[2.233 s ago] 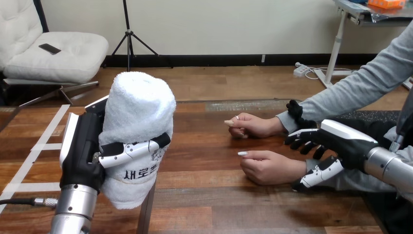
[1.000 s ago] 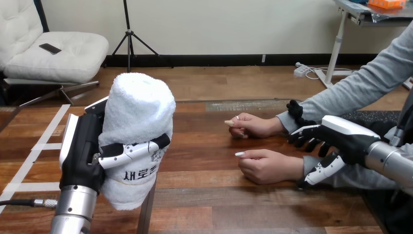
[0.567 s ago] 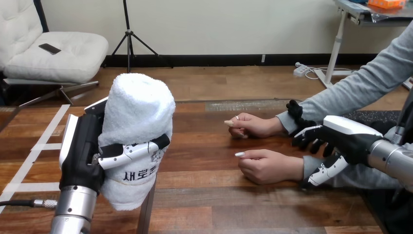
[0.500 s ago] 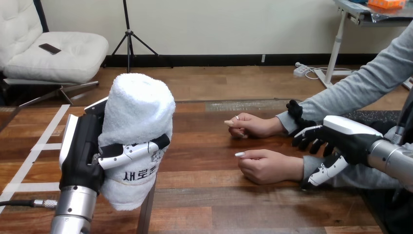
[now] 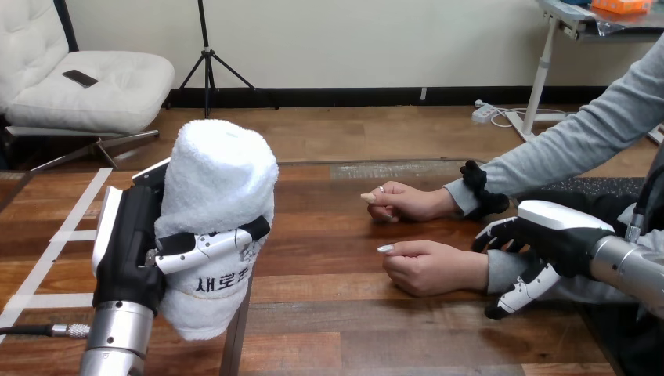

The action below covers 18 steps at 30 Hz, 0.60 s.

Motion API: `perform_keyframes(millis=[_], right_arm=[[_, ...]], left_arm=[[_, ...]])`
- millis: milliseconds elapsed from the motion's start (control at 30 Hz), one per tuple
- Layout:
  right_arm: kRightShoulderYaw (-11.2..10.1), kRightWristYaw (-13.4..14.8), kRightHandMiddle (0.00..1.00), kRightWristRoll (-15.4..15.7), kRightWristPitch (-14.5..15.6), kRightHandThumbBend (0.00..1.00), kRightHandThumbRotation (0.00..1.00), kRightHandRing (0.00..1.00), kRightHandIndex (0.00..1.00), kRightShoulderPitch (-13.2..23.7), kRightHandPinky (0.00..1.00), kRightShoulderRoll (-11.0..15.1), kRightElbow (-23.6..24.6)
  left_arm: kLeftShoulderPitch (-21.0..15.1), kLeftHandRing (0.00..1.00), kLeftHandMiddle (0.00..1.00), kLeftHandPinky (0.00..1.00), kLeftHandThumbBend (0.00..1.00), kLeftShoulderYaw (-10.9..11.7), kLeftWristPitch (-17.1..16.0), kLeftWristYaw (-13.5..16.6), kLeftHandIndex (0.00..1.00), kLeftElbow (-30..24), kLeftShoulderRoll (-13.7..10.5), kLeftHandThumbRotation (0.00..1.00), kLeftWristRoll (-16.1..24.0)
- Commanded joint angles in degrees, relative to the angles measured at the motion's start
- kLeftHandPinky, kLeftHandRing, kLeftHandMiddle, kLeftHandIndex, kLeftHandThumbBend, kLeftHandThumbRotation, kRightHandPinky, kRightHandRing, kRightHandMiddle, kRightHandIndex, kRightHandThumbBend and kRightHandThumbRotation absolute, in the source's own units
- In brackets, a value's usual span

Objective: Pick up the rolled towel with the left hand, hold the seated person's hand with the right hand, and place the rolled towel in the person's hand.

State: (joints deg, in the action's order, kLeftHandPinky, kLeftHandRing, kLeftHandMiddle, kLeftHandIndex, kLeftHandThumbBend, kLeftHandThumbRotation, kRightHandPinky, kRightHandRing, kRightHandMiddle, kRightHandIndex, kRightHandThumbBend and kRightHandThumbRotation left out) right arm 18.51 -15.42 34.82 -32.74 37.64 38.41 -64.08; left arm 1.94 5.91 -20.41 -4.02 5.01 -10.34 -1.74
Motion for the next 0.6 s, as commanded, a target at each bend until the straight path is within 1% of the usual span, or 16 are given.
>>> perform_keyframes(millis=[0,67,233,567], right_arm=[[0.2,2.16,0.75,-0.12,-1.4,1.0,0.29,0.71,0.76,4.73,0.61,0.96,-0.04],[0.32,2.21,0.75,-0.11,-1.6,1.0,0.29,0.7,0.76,4.75,0.61,0.93,-0.19],[0.38,1.46,0.74,-0.27,-0.65,1.0,0.28,0.7,0.75,4.78,0.61,0.59,-0.22],[1.15,1.62,0.73,0.07,-0.79,1.0,0.27,0.69,0.73,4.62,0.61,0.35,-0.2]], left_arm=[[-2.45,0.35,0.39,0.3,0.6,1.16,-1.26,0.44,0.4,-1.8,-0.27,0.0,-0.13],[-2.44,0.35,0.39,0.3,0.6,1.15,-1.26,0.45,0.4,-1.82,-0.26,0.0,-0.11],[-2.34,0.34,0.38,0.29,0.6,1.18,-1.51,0.13,0.4,-1.87,-0.28,0.0,-0.41],[-2.29,0.33,0.38,0.29,0.6,1.2,-1.45,0.3,0.4,-1.88,-0.12,0.0,-0.46]])
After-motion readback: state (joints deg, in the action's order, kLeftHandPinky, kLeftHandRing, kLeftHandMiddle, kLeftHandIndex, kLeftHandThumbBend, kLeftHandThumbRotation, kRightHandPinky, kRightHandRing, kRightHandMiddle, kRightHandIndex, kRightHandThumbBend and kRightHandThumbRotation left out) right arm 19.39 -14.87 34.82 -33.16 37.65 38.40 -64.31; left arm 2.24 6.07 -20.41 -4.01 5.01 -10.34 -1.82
